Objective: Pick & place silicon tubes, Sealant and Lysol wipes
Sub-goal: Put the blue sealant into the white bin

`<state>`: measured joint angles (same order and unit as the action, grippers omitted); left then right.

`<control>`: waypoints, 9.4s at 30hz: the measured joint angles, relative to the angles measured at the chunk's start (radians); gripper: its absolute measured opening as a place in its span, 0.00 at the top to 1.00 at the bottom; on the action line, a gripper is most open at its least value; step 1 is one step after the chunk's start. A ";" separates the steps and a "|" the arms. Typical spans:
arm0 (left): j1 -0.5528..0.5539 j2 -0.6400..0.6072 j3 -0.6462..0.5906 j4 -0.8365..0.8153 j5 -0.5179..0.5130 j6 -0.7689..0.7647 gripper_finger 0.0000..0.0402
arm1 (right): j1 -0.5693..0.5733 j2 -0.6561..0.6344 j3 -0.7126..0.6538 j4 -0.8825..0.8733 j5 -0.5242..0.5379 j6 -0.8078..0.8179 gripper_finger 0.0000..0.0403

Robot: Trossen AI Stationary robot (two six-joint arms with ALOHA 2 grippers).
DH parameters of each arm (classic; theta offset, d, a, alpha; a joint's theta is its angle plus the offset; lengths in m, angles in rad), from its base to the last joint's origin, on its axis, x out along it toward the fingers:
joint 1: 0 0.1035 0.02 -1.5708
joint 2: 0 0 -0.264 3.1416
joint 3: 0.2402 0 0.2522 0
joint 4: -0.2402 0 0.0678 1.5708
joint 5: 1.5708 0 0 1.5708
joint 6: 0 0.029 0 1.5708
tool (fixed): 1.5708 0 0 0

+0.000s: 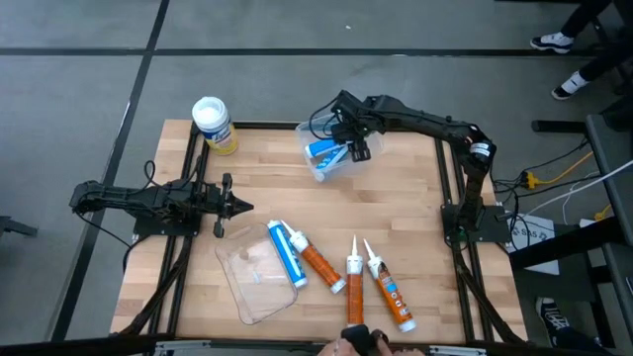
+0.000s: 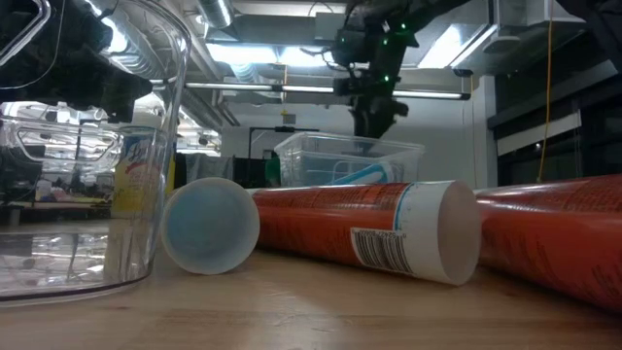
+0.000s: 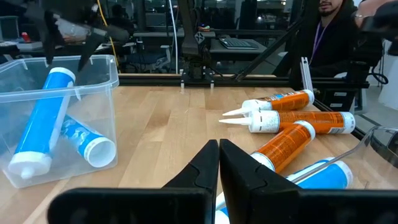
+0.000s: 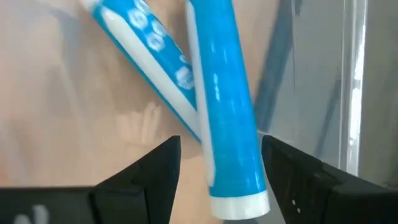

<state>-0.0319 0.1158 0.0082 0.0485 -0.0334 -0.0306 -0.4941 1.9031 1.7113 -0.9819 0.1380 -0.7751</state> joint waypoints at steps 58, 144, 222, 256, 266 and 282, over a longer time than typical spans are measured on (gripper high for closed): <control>0.000 0.000 0.000 0.000 0.000 0.000 0.97 | 0.591 -0.571 -0.761 0.428 -0.114 1.249 0.44; 0.000 0.000 0.000 0.000 0.000 0.000 0.98 | 0.750 0.404 0.181 0.635 -0.715 1.160 0.44; 0.000 0.000 0.000 0.000 0.000 0.000 0.98 | 0.551 0.287 0.180 -0.061 0.098 0.900 0.44; 0.000 0.000 0.000 0.000 0.000 0.000 0.97 | 0.405 0.308 0.180 -0.079 0.003 0.977 0.13; 0.000 0.000 0.000 0.000 0.000 0.000 0.98 | 0.433 0.315 0.181 -0.066 0.003 0.988 0.13; 0.000 0.000 0.000 0.000 0.000 0.000 0.97 | 0.529 0.342 0.170 0.011 -0.065 1.081 0.13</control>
<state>-0.0321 0.1159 0.0082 0.0483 -0.0334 -0.0304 0.0349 2.2455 1.8814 -0.9707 0.0726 0.3062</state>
